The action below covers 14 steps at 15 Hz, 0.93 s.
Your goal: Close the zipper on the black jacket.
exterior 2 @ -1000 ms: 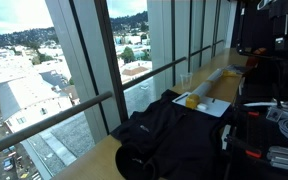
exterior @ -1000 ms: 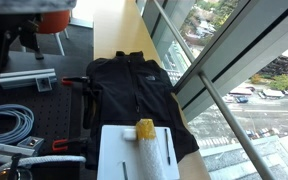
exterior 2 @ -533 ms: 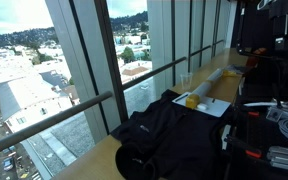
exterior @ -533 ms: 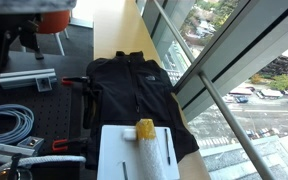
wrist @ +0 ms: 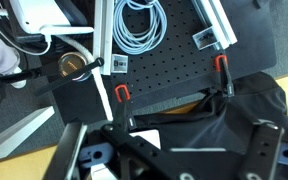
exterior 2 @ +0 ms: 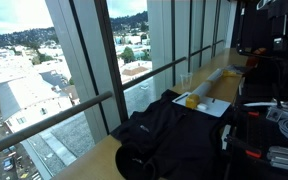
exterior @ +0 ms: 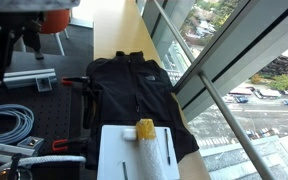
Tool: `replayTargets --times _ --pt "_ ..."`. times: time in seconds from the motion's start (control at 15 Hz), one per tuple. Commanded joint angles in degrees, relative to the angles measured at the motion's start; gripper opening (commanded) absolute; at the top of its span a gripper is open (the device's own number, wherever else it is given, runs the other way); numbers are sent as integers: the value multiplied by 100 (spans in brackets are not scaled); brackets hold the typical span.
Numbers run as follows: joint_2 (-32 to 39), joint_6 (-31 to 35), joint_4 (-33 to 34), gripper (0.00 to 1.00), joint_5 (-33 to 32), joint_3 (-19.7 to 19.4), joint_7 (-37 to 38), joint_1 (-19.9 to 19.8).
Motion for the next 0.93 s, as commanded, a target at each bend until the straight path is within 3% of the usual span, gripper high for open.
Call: replayTargets --times 0.0,0.4,0.87 --pt "113 533 -152 100 406 144 191 145" --pt "1101 2186 -169 100 1114 474 124 769" --pt "3324 3311 944 100 1069 633 -161 1073"
